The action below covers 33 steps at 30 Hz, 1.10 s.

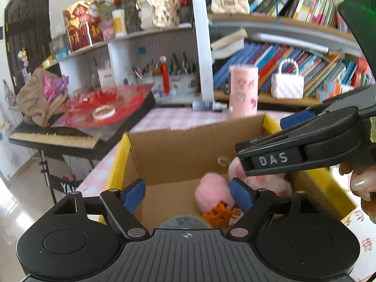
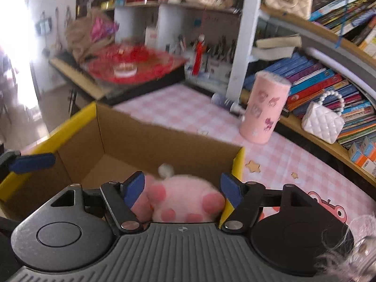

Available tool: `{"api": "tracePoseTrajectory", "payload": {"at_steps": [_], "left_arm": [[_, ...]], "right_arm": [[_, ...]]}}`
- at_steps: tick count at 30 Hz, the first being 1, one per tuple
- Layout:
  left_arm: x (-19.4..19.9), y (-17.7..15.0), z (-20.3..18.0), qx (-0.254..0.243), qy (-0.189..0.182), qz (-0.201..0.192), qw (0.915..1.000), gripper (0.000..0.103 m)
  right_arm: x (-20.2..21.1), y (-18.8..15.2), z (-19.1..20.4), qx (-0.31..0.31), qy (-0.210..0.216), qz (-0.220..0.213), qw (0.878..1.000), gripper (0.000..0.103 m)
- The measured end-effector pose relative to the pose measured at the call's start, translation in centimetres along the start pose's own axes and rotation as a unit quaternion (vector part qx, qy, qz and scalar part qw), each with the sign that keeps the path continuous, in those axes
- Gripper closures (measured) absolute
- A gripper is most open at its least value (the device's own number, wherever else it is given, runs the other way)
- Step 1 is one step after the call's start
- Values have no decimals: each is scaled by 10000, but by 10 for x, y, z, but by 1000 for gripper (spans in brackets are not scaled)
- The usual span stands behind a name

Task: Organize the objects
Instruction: 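Open the left tool to drop the truck while the right tool releases the pig, then withdraw both tools from the box toward the white charger and cube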

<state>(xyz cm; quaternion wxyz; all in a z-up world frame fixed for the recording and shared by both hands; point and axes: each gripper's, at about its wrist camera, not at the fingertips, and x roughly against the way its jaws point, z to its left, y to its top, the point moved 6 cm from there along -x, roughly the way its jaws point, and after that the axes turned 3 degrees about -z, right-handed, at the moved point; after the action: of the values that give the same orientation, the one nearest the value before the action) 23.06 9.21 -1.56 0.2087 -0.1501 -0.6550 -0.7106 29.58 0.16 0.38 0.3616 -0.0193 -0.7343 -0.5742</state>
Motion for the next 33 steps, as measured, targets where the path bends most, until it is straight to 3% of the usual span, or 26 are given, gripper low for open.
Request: {"api": "tracePoseTrajectory", "payload": {"at_steps": [7, 17, 25, 33], "left_arm": [[35, 11, 11, 351, -17, -373, 9987, 21], [76, -6, 37, 739, 53, -478, 9961, 15], [103, -40, 46, 778, 51, -286, 9965, 10], [125, -70, 44, 703, -136, -37, 9974, 10]], "right_arm": [[43, 6, -9, -346, -221, -445, 9982, 33], [99, -19, -6, -788, -766, -696, 9915, 32], [130, -71, 19, -1072, -1104, -473, 9870, 29], [146, -118, 56, -1078, -1115, -10, 9879, 29]]}}
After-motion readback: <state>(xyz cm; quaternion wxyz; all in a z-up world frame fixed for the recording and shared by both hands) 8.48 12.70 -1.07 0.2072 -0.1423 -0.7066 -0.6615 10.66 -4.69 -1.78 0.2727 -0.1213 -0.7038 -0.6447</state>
